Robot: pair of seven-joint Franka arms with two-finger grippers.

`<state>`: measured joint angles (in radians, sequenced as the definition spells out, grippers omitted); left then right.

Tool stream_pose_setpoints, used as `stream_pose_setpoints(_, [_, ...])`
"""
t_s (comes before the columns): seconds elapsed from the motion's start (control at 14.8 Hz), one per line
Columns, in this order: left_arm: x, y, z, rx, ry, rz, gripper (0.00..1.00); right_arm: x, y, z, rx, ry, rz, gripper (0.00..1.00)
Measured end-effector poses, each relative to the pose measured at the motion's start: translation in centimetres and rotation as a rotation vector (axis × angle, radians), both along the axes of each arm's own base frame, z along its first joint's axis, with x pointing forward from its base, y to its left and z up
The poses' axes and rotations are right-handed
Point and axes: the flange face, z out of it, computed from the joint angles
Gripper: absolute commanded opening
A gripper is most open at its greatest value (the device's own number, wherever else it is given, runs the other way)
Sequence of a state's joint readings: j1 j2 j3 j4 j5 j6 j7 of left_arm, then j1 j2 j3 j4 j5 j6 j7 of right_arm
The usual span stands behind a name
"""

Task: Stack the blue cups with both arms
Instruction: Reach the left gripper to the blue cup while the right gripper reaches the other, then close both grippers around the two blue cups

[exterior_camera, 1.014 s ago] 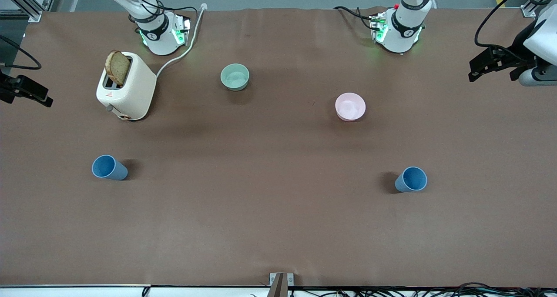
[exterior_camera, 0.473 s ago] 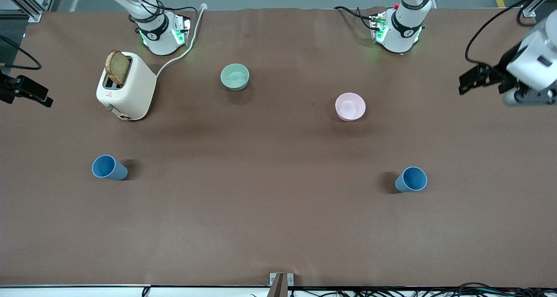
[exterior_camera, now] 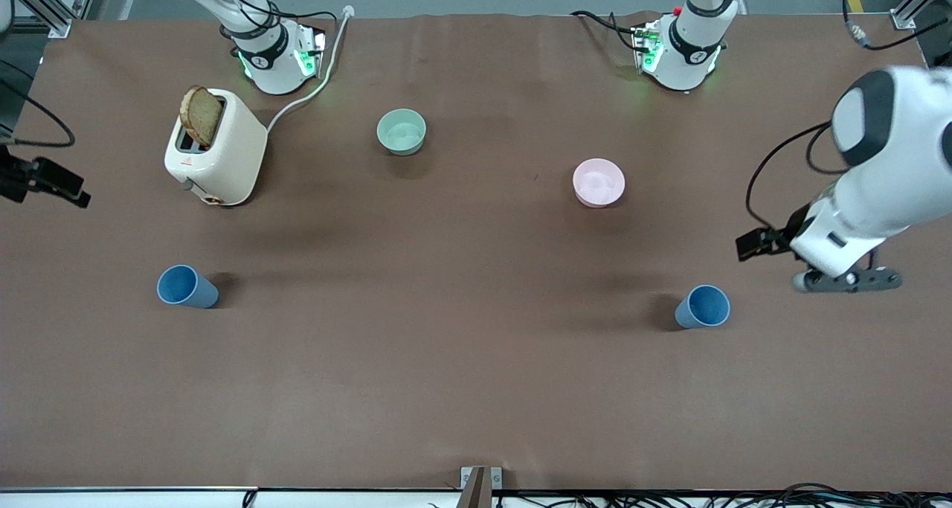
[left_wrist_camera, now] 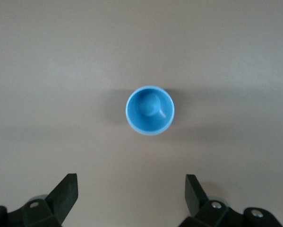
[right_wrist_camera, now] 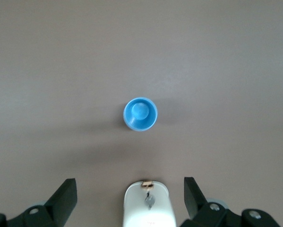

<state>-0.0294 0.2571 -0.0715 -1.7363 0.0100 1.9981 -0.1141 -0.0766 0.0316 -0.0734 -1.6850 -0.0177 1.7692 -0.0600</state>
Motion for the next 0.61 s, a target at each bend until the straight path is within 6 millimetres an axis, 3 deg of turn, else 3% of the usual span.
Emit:
stream_pose_setpoints(0.14, [1.0, 0.8, -4.3, -0.005, -0.010, 0.014, 0.99, 0.6, -1.5, -3.7, -0.004, -0.004, 0.005, 1.00])
stream_pose_setpoints(0.34, [2.4, 2.0, -9.9, -0.009, -0.021, 0.023, 0.84, 1.8, -2.2, -7.9, -0.005, 0.012, 0.000, 1.00])
stream_pose_setpoints(0.47, [2.8, 1.9, -13.0, -0.012, -0.017, 0.023, 0.69, 2.8, -2.4, -10.5, -0.006, 0.024, 0.000, 1.00])
stream_pose_setpoints(0.61, [2.9, 1.8, -15.3, -0.014, -0.001, 0.021, 0.43, 3.6, -2.6, -13.2, -0.006, 0.041, -0.001, 1.00])
